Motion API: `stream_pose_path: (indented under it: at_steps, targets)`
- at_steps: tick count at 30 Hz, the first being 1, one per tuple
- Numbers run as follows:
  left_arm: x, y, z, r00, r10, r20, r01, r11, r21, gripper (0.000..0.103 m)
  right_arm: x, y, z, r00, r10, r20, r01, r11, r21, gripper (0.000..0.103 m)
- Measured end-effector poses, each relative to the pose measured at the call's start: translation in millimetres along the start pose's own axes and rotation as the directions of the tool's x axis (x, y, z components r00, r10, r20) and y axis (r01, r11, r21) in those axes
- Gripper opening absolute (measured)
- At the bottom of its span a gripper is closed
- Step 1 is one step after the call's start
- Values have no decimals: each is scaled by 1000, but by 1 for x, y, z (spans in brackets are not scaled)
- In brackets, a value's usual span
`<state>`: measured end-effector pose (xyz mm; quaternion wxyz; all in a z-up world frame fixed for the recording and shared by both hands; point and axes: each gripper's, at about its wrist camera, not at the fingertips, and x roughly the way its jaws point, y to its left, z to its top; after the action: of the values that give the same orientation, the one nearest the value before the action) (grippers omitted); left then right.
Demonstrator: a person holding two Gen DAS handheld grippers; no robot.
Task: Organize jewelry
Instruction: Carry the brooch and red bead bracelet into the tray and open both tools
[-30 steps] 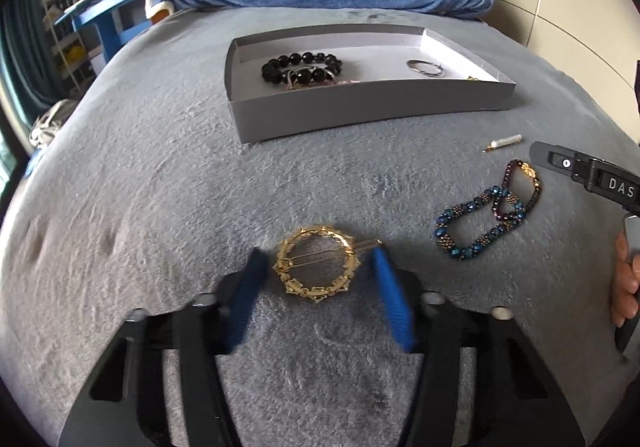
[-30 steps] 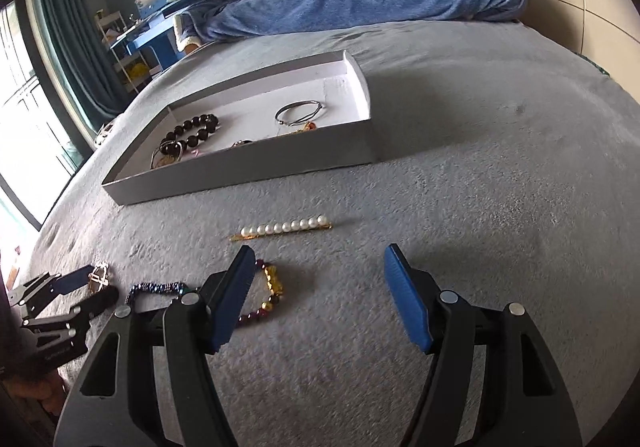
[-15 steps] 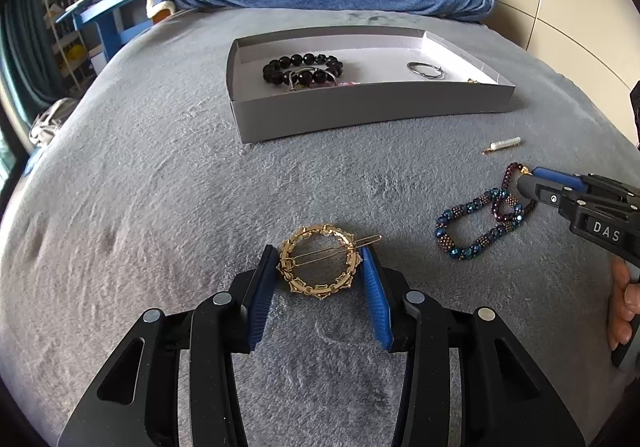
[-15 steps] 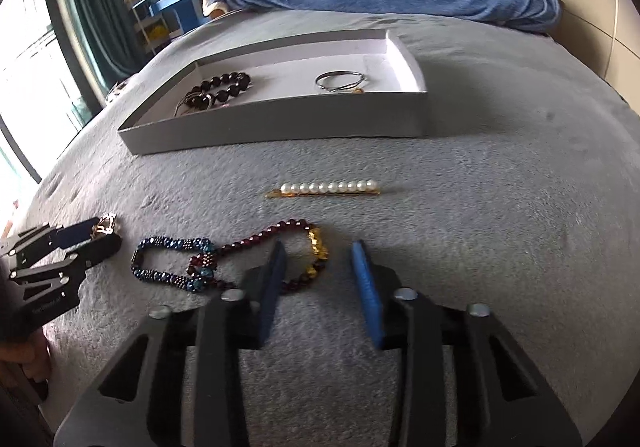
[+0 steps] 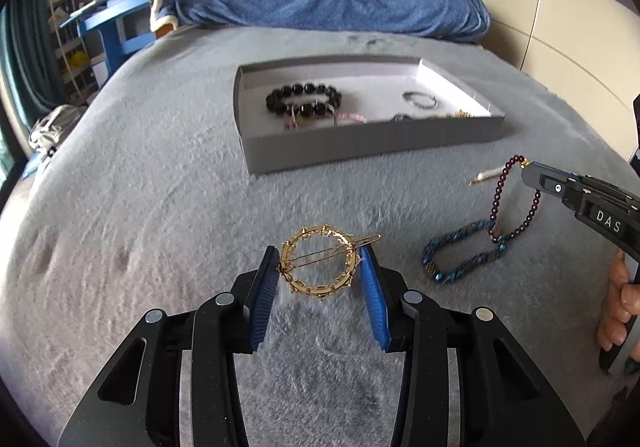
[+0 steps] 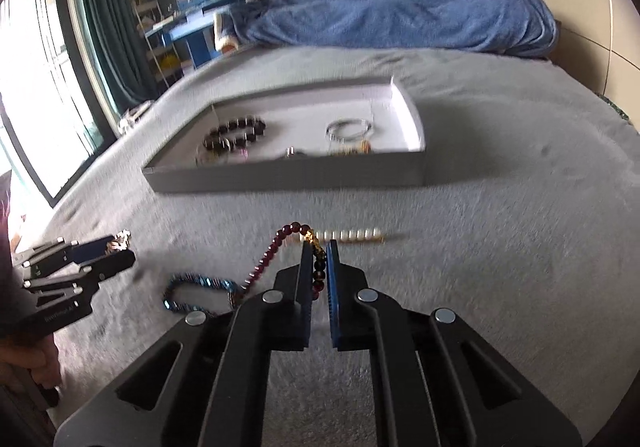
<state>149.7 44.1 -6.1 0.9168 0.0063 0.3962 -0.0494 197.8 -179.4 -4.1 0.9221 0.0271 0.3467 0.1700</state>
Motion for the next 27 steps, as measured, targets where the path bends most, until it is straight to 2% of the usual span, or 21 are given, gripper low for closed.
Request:
stream_pose_path:
  at_steps: [5, 12, 27]
  targets:
    - [-5, -1, 8, 1000, -6, 28, 6, 1000, 4, 42, -15, -3, 14, 998, 19, 59, -21, 1000, 23, 6]
    - [-6, -2, 26, 998, -2, 60, 0, 999, 36, 42, -24, -8, 29, 994, 38, 98, -42, 998, 41, 6]
    - [6, 0, 58, 997, -27, 77, 23, 998, 54, 42, -16, 2, 52, 991, 59, 119, -59, 998, -5, 6]
